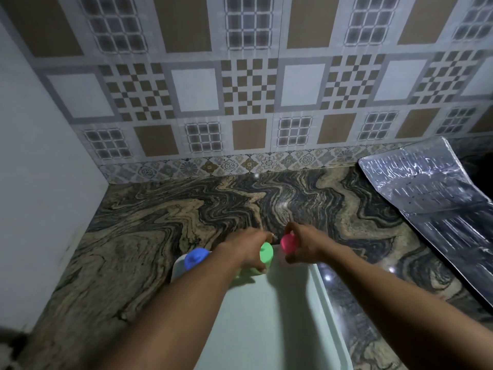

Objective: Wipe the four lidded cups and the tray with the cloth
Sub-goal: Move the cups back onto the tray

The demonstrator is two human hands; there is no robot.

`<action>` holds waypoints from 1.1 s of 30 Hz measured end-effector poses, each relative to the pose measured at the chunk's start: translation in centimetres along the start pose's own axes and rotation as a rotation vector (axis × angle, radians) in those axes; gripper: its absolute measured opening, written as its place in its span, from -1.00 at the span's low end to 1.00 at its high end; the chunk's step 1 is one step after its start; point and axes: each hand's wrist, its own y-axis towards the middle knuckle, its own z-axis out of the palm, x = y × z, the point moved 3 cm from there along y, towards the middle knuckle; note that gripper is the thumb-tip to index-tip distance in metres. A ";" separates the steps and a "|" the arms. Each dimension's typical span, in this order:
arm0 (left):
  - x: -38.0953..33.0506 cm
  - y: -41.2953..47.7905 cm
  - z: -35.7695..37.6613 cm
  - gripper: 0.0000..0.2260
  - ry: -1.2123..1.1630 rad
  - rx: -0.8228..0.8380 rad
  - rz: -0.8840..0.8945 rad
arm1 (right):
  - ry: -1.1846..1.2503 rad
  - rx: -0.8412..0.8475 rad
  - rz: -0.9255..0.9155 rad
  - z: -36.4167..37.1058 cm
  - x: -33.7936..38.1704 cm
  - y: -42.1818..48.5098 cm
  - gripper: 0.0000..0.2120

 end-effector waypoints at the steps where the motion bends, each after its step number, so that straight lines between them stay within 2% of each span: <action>1: -0.2 -0.1 0.2 -0.31 -0.003 -0.002 -0.009 | -0.031 -0.010 -0.003 0.3 -0.1 -0.1 -0.31; 6: -0.8 -0.9 0.6 -0.25 0.031 -0.057 -0.013 | -0.107 -0.065 -0.026 1.3 0.0 -0.5 -0.25; 9: -0.8 -1.9 0.3 -0.17 0.054 -0.124 -0.014 | -0.116 -0.091 -0.006 1.6 -0.1 -1.1 -0.09; 11: -1.0 -3.2 -0.2 -0.17 0.053 -0.211 -0.043 | -0.119 -0.192 -0.009 1.5 -0.1 -2.1 -0.05; 13: -1.3 -5.1 -0.6 -0.25 0.054 -0.372 -0.075 | -0.094 -0.395 -0.062 1.5 0.1 -3.8 -0.13; 15: -1.8 -7.5 0.0 -0.42 0.066 -0.584 -0.073 | -0.056 -0.588 -0.159 2.2 0.6 -6.0 -0.26; 17: -2.1 -9.8 2.0 -0.55 0.062 -0.699 -0.043 | -0.035 -0.666 -0.239 4.1 1.2 -8.3 -0.37; 21: -1.5 -12.9 7.5 -0.55 0.044 -0.554 -0.128 | -0.072 -0.568 -0.255 9.5 2.0 -10.8 -0.44; 28: -0.2 -16.5 13.6 -0.29 0.005 -0.192 -0.401 | -0.134 -0.271 -0.125 14.7 2.3 -11.7 -0.28; 33: 0.5 -16.3 14.5 -0.27 -0.077 -0.108 -0.456 | -0.173 -0.199 -0.117 15.4 2.7 -11.2 -0.30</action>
